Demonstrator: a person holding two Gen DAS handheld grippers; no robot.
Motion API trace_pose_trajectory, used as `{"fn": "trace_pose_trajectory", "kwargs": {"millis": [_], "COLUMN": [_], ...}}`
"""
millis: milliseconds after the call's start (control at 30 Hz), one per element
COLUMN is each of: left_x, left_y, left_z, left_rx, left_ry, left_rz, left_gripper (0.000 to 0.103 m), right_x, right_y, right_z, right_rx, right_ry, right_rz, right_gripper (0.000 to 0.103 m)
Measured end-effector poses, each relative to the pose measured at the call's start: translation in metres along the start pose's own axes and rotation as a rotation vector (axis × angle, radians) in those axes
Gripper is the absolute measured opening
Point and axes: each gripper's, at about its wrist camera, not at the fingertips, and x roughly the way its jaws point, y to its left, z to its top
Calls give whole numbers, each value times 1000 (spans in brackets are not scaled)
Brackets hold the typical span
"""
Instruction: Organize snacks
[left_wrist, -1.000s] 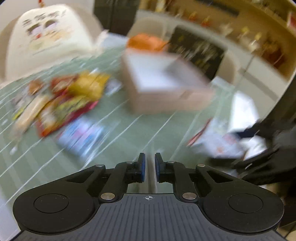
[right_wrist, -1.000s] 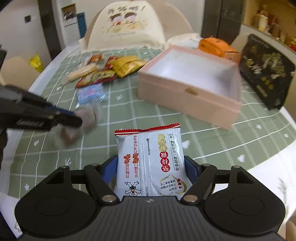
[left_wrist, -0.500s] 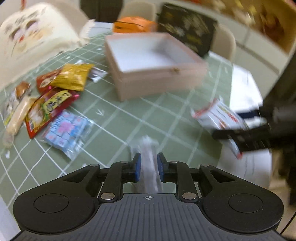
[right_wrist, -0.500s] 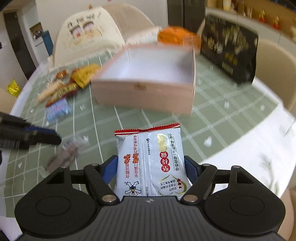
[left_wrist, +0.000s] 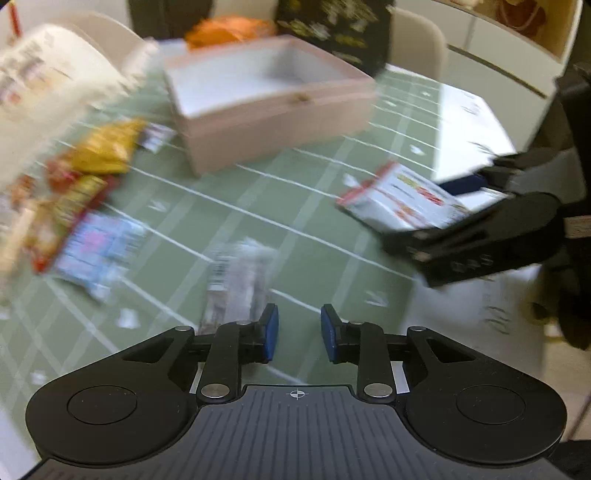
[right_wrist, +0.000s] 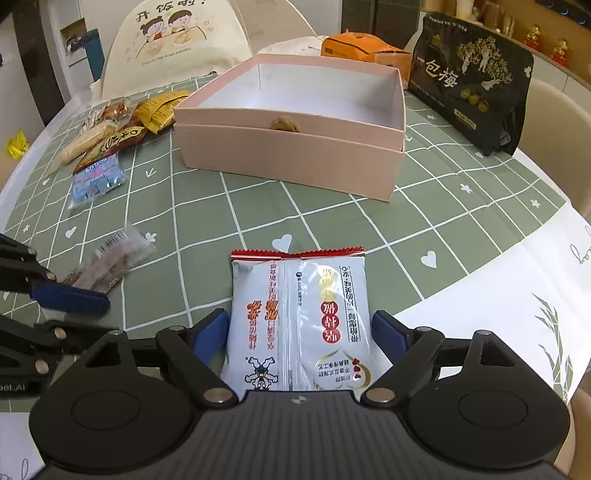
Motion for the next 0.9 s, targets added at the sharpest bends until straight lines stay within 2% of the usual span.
{"fn": "trace_pose_trajectory", "kwargs": {"millis": [133, 300, 400, 500, 533, 667, 767, 900], "left_x": [2, 8, -1, -7, -4, 13, 15, 17], "left_y": [16, 28, 33, 45, 51, 71, 70, 65], "left_z": [5, 10, 10, 13, 16, 23, 24, 31], "left_rx": [-54, -43, -6, 71, 93, 115, 170, 167], "left_ry": [9, 26, -12, -32, -17, 70, 74, 104], "left_rz": [54, 102, 65, 66, 58, -54, -90, -196], "left_gripper": [30, 30, 31, 31, 30, 31, 33, 34], "right_x": [-1, -1, -2, -2, -3, -3, -3, -2], "right_y": [0, 2, 0, -1, -1, 0, 1, 5], "right_z": [-3, -4, -6, -9, -10, -10, -9, -7], "right_rx": [0, 1, 0, -3, -3, 1, 1, -4], "right_ry": [-5, -4, -7, -19, -22, -18, 0, 8], "right_rz": [-2, -6, -4, -1, 0, -2, 0, 7], "right_gripper": [86, 86, 88, 90, 91, 92, 92, 93]}}
